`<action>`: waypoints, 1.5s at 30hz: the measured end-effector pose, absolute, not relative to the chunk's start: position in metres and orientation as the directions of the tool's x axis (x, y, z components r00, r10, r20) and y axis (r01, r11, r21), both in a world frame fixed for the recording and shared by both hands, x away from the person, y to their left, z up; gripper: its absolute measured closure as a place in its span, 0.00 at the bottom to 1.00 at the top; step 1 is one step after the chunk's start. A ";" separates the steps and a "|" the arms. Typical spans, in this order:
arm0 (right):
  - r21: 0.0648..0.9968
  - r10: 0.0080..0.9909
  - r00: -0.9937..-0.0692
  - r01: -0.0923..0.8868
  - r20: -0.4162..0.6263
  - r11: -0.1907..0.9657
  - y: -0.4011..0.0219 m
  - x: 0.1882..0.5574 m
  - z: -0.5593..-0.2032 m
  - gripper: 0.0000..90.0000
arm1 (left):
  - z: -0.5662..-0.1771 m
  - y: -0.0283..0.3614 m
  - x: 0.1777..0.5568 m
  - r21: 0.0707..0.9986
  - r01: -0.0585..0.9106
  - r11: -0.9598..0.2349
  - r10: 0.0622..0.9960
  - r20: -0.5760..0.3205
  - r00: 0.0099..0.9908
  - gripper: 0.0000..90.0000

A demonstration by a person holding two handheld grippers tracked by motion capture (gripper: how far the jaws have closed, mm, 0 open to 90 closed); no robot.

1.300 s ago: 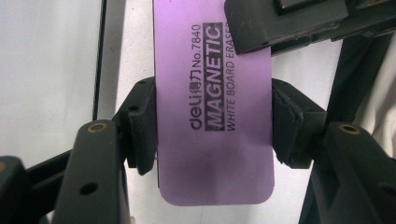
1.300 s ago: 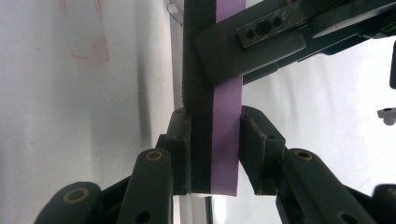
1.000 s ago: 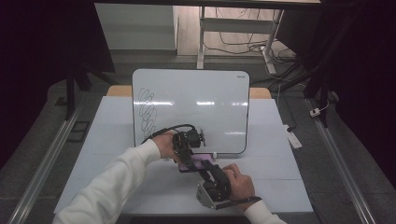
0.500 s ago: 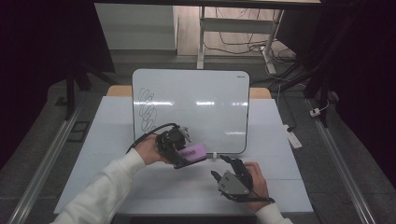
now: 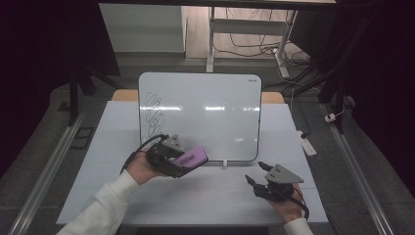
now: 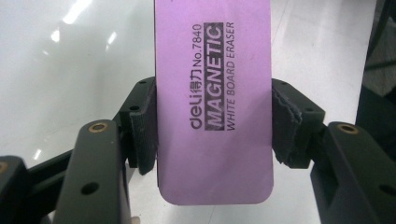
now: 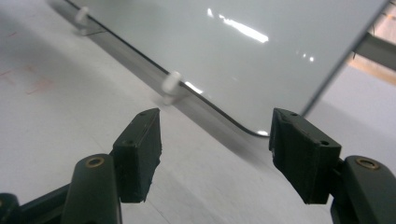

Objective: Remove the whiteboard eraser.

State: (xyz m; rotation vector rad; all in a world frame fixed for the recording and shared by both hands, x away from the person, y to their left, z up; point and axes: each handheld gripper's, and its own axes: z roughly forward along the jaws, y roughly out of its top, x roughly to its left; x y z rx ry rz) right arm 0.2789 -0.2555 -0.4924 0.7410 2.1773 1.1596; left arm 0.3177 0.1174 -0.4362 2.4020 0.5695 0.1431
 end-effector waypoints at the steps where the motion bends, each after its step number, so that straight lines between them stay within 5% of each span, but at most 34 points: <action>1: 0.861 0.700 -0.685 0.218 -0.201 0.460 -0.259 0.280 -0.493 0.38 | -0.436 0.119 0.315 0.636 0.361 -0.682 0.441 -0.036 0.897 0.45; 19: 0.848 0.732 -0.656 0.269 -0.185 0.456 -0.271 0.289 -0.502 0.36 | -0.430 0.173 0.297 0.802 0.380 -0.460 0.619 -0.017 0.785 0.45; 45: 0.834 0.731 -0.651 0.278 -0.201 0.477 -0.270 0.291 -0.508 0.34 | -0.418 0.219 0.305 0.881 0.376 -0.287 0.767 -0.024 0.641 0.45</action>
